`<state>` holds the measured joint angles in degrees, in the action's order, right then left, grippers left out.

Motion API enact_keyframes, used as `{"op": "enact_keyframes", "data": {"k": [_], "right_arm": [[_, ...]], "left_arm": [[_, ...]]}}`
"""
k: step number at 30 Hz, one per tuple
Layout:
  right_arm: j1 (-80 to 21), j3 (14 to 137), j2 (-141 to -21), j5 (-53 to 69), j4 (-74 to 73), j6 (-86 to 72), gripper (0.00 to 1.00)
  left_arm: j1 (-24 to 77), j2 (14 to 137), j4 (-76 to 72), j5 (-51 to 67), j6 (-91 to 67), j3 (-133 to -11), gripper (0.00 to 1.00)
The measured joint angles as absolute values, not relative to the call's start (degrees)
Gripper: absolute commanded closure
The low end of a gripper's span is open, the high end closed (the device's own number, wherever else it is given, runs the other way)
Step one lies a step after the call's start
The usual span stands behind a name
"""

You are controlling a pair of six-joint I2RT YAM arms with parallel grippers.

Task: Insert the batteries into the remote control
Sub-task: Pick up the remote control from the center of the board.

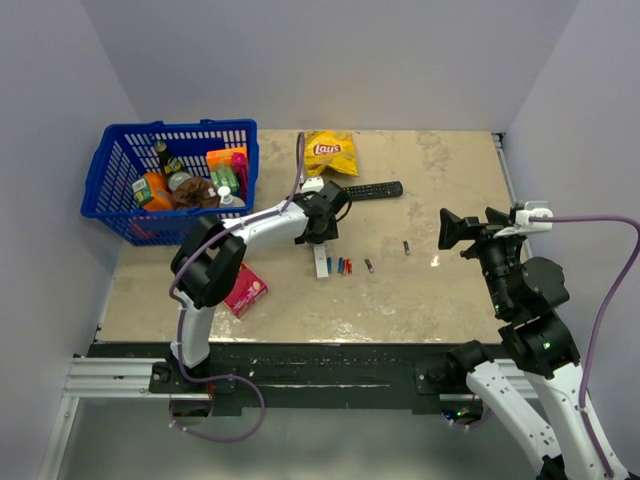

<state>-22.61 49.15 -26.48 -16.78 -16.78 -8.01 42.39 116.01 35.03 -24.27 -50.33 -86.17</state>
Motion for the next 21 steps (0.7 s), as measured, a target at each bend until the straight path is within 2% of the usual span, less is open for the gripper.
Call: {"op": "enact_keyframes", "data": {"k": [5, 9, 15, 16, 21], "right_arm": [[-22.6, 49.1, -26.5, -16.8, -16.8, -7.9, 0.02], [-22.6, 48.9, -26.5, -16.8, -16.8, -7.9, 0.02], [-22.6, 48.4, -26.5, -16.8, -16.9, -7.9, 0.02], [-22.6, 48.4, -26.5, -16.8, -16.9, -7.9, 0.02], [-22.6, 48.4, -26.5, -16.1, -16.9, -7.9, 0.02]], "left_arm": [[42.4, 118.1, 34.4, -23.2, -50.2, -87.1, 0.38], [42.4, 119.8, 34.4, -22.5, -50.0, -87.1, 0.46], [42.4, 119.8, 34.3, -22.4, -49.9, -87.1, 0.63], [42.4, 119.8, 34.3, -22.4, -50.0, -87.1, 0.71], [42.4, 119.2, 33.6, -22.2, -49.8, -86.2, 0.8]]}}
